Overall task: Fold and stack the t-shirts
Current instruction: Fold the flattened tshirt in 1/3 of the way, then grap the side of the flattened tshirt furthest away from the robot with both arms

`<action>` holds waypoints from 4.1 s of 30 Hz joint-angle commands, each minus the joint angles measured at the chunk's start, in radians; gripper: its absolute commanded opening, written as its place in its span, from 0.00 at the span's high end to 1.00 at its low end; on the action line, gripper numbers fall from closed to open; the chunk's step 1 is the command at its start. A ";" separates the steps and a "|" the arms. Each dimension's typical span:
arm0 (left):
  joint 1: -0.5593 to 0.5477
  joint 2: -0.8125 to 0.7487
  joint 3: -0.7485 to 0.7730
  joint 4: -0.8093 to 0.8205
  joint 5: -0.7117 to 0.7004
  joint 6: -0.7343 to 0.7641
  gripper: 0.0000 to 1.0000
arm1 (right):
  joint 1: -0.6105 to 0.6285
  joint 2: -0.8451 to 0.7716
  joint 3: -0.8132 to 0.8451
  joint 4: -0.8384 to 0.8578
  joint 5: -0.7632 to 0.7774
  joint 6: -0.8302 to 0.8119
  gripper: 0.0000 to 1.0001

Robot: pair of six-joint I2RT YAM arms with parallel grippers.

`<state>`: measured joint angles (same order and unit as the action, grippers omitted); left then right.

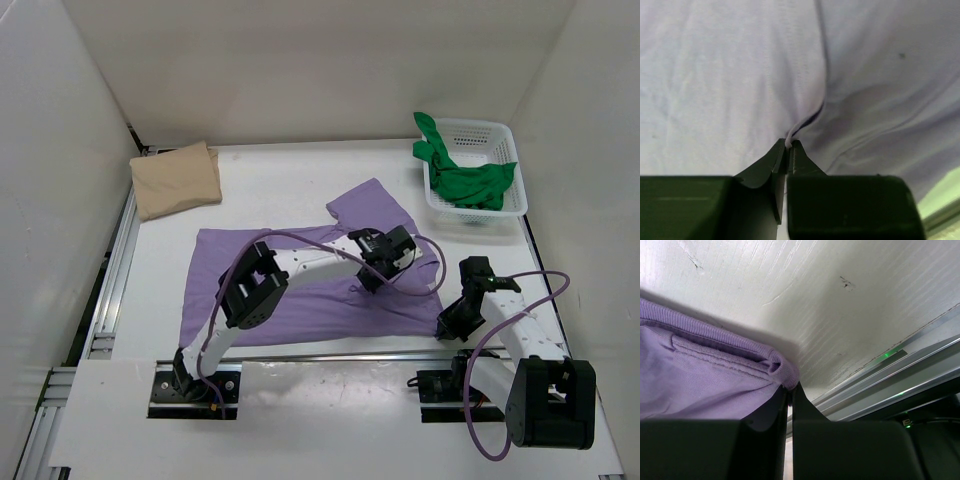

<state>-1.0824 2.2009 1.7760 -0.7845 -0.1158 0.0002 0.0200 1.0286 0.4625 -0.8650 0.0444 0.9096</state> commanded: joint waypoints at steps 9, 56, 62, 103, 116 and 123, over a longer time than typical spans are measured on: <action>0.093 -0.035 0.005 0.004 -0.163 0.000 0.90 | 0.000 0.013 -0.047 0.011 0.058 0.021 1.00; 1.245 -0.905 -1.196 -0.039 0.016 0.000 0.50 | -0.009 0.076 0.050 -0.003 0.049 -0.044 1.00; 1.280 -0.978 -1.210 -0.100 -0.054 0.000 0.90 | -0.009 -0.021 0.070 -0.115 0.086 -0.003 1.00; 1.319 -0.460 -0.414 -0.071 0.196 0.000 0.17 | 0.334 1.262 1.866 -0.169 0.133 -0.387 0.27; 1.265 -0.185 -0.236 -0.052 0.196 0.000 0.10 | 0.321 1.545 1.924 -0.006 0.250 -0.175 0.25; 1.231 -0.165 -0.268 -0.052 0.246 0.000 0.10 | 0.321 1.568 1.906 -0.055 0.216 -0.175 0.70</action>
<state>0.1719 2.0415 1.5070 -0.8452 0.0734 -0.0002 0.3424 2.5698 2.3676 -0.8879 0.2806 0.7151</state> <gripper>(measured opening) 0.891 0.323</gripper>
